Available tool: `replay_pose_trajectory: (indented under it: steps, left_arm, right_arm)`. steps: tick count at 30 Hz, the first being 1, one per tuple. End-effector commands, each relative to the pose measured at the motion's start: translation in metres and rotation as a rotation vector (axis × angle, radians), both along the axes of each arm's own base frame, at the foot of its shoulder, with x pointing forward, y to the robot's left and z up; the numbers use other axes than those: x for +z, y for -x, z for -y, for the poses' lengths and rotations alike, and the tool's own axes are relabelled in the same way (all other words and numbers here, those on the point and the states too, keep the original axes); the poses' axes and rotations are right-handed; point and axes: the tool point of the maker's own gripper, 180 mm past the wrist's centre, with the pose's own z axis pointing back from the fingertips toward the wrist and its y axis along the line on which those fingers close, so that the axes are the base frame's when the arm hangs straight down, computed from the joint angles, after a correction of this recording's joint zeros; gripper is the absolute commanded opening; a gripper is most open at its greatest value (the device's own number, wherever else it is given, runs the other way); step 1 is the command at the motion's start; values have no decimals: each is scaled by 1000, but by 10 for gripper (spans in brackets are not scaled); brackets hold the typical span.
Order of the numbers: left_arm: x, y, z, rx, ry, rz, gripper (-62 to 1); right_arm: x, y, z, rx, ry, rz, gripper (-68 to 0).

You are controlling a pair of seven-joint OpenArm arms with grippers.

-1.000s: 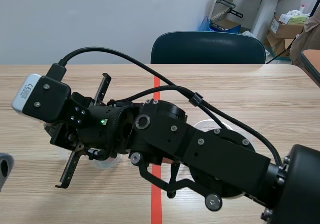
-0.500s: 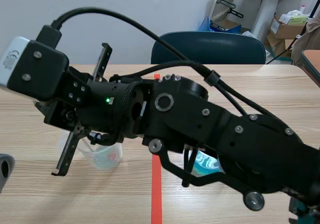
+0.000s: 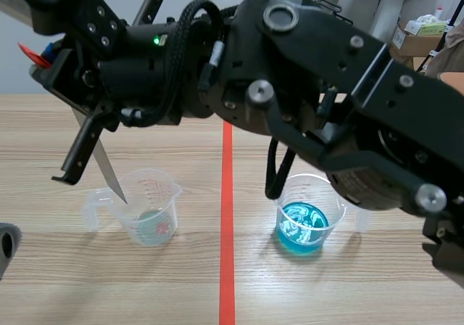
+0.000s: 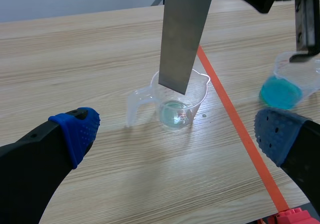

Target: Do the redox reaction experiment

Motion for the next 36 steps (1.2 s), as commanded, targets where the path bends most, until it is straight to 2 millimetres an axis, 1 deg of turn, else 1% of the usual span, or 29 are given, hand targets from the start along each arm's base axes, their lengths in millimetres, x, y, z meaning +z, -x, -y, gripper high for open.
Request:
replay_pose_trajectory:
  steps: [1, 7, 13, 17, 36]
  left_arm:
    - [8, -3, 2, -3, 10, 30, 14]
    - [8, -3, 2, -3, 10, 30, 14]
    - [8, -3, 2, -3, 10, 30, 14]
    - [8, -3, 2, -3, 10, 30, 14]
    - [8, -3, 2, -3, 10, 30, 14]
  right_arm:
    - [20, -3, -1, 11, -32, 29, -669]
    - [33, -2, -3, 53, -24, -7, -668]
    - [48, -5, -4, 71, -30, -22, -669]
    - [54, -5, -5, 90, -20, -32, -669]
    - [53, -4, -5, 102, 4, -22, -669]
